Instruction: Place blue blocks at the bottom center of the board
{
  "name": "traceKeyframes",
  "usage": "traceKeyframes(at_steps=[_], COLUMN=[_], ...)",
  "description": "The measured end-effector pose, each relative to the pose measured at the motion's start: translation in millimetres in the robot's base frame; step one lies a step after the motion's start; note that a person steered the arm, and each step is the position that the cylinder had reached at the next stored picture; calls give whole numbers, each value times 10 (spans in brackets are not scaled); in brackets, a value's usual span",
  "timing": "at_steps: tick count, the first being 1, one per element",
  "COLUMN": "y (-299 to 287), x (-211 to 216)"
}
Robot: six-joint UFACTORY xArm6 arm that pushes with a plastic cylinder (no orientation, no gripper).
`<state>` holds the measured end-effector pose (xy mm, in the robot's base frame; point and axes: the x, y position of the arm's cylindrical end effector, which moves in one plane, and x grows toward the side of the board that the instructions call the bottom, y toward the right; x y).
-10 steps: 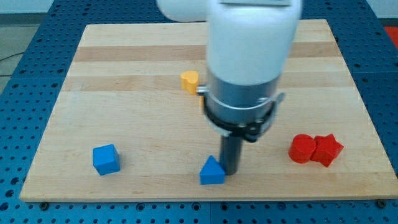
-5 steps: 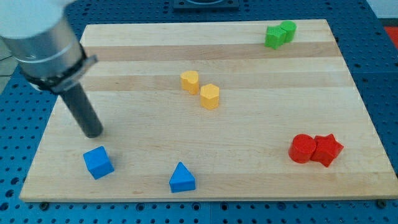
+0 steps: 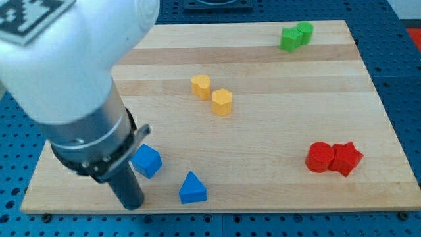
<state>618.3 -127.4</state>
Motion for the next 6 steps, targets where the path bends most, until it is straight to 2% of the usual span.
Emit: traceKeyframes(at_steps=[1,2,4,6], y=[283,1194,1534,1752], x=[-2,-1,-9,-243])
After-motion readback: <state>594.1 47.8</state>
